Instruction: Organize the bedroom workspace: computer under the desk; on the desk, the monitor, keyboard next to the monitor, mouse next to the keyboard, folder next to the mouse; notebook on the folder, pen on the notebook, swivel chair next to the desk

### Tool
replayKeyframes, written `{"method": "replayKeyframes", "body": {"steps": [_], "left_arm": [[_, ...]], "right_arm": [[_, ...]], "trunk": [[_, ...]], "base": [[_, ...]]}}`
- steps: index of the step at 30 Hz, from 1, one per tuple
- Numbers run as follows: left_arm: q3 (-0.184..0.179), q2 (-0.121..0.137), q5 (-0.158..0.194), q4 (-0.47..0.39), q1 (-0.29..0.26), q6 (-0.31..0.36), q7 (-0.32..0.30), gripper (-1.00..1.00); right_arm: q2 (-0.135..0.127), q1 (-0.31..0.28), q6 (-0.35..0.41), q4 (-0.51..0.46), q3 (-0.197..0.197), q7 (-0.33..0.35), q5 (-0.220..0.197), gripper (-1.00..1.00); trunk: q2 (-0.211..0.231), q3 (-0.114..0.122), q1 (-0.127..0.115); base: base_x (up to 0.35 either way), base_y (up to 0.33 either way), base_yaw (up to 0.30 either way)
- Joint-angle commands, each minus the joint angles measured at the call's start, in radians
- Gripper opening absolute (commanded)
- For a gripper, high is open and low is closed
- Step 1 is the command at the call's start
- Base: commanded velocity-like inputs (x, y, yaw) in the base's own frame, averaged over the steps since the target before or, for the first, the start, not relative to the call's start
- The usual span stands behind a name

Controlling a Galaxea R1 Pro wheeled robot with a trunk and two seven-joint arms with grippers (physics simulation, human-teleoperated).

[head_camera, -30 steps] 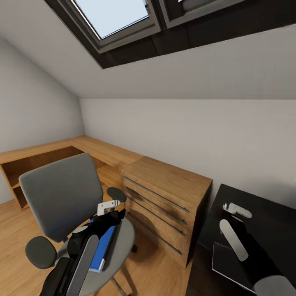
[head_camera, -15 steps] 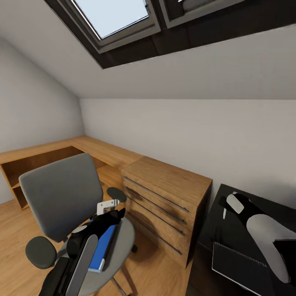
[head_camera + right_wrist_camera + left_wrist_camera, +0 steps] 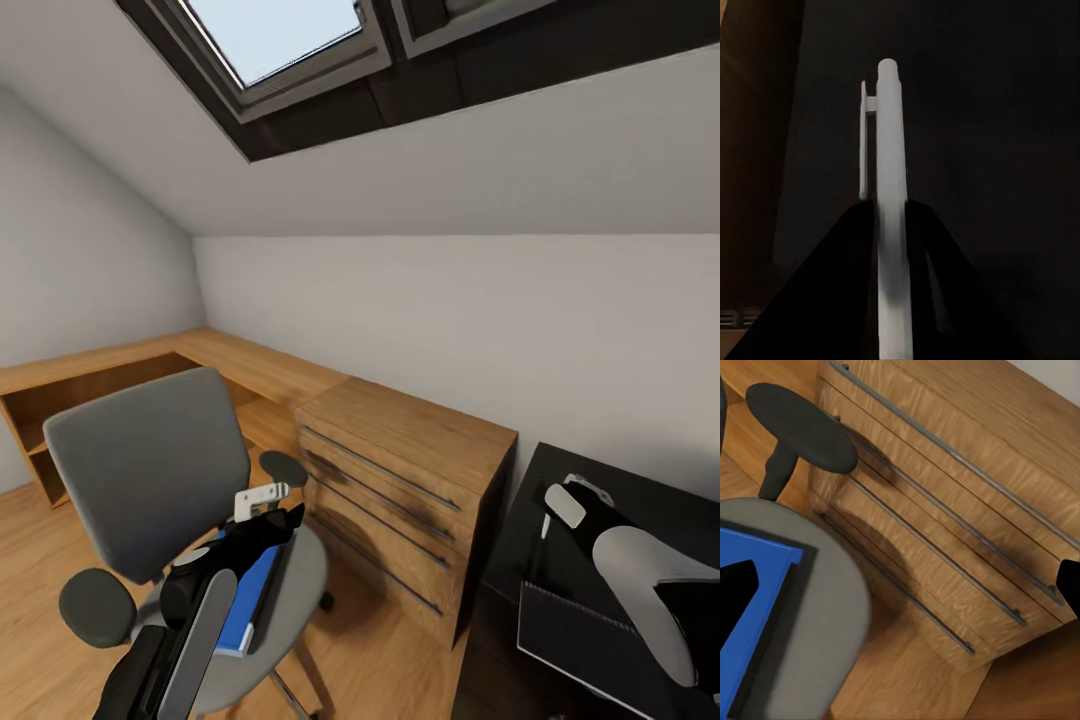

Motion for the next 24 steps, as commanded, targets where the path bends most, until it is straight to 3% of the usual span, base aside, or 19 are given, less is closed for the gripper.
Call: {"method": "replayKeyframes", "body": {"steps": [1, 12, 18, 24], "left_arm": [[-0.001, 0.000, 0.011, -0.001, -0.001, 0.003, 0.009, 1.00], [-0.001, 0.000, 0.011, -0.001, -0.001, 0.003, 0.009, 1.00], [-0.002, 0.000, 0.011, -0.001, -0.001, 0.003, 0.009, 1.00], [-0.002, 0.000, 0.011, -0.001, -0.001, 0.003, 0.009, 1.00]], "right_arm": [[0.000, 0.000, 0.005, 0.003, 0.009, -0.005, -0.004, -1.00], [0.001, 0.000, 0.002, 0.015, 0.012, -0.008, 0.000, -1.00], [0.001, 0.000, 0.002, 0.015, 0.012, -0.009, 0.022, -1.00], [0.001, 0.000, 0.002, 0.015, 0.011, -0.009, 0.025, -1.00]], "trunk": [[-0.008, -0.004, 0.004], [-0.085, -0.039, 0.046], [-0.127, -0.058, 0.069], [-0.127, -0.058, 0.069]], "base": [[0.000, 0.000, 0.000], [0.000, 0.000, 0.000], [0.000, 0.000, 0.000], [0.000, 0.000, 0.000]]}}
